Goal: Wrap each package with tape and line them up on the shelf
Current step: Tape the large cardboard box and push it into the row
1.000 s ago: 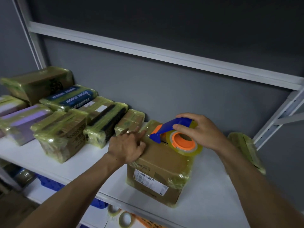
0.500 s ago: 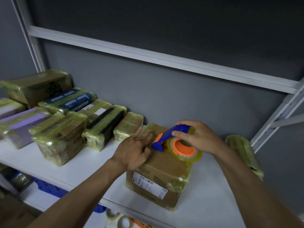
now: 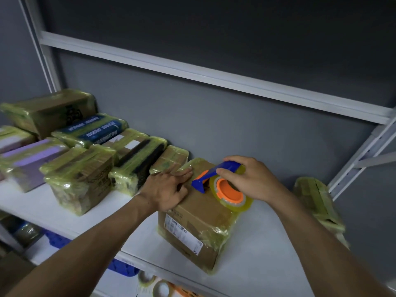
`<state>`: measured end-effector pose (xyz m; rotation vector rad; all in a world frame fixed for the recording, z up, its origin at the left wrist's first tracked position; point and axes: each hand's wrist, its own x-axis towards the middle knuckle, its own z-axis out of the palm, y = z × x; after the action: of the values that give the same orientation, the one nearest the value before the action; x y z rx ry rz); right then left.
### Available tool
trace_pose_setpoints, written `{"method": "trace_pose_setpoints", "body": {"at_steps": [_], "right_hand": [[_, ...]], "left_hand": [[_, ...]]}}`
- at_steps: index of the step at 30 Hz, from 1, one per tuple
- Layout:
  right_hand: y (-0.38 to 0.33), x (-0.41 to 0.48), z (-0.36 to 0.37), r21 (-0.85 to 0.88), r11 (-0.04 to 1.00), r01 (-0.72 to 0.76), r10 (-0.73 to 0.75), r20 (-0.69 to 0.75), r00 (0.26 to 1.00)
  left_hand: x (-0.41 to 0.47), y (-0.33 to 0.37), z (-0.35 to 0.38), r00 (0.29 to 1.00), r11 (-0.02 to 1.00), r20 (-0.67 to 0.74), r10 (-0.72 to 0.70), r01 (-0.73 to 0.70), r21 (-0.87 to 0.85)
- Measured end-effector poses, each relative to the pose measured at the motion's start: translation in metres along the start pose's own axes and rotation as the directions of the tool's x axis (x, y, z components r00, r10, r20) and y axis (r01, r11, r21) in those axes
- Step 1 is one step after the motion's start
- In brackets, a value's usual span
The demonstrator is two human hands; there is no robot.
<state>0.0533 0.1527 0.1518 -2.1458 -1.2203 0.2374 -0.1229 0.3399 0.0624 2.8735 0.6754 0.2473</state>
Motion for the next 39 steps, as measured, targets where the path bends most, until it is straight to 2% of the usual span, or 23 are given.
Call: {"method": "trace_pose_setpoints", "body": {"at_steps": [8, 18, 25, 30, 33, 39], "right_hand": [[0.004, -0.009, -0.019, -0.034, 0.999, -0.022, 0.023, 0.010, 1.000], [0.014, -0.017, -0.029, -0.068, 0.997, -0.047, 0.048, 0.018, 0.999], [0.014, -0.010, -0.017, -0.077, 0.995, -0.071, 0.075, 0.054, 0.996], [0.021, -0.013, -0.019, -0.005, 0.996, -0.086, 0.086, 0.048, 0.995], [0.022, -0.015, -0.020, 0.039, 0.994, -0.101, 0.098, 0.068, 0.993], [0.022, -0.025, -0.016, 0.086, 0.994, -0.064, 0.070, -0.062, 0.996]], "left_hand": [[0.000, 0.003, -0.001, 0.999, 0.999, -0.001, -0.040, 0.040, -0.025], [0.004, 0.007, -0.001, 1.000, 1.000, 0.019, -0.020, 0.020, -0.008], [0.008, 0.006, -0.004, 0.993, 0.992, 0.066, 0.095, -0.100, 0.075], [0.002, 0.023, 0.006, 0.981, 0.981, 0.022, 0.191, -0.191, 0.016], [0.000, 0.023, 0.011, 0.985, 0.985, 0.007, 0.171, -0.171, -0.015], [0.000, 0.022, 0.013, 0.988, 0.988, -0.034, 0.149, -0.150, -0.033]]}}
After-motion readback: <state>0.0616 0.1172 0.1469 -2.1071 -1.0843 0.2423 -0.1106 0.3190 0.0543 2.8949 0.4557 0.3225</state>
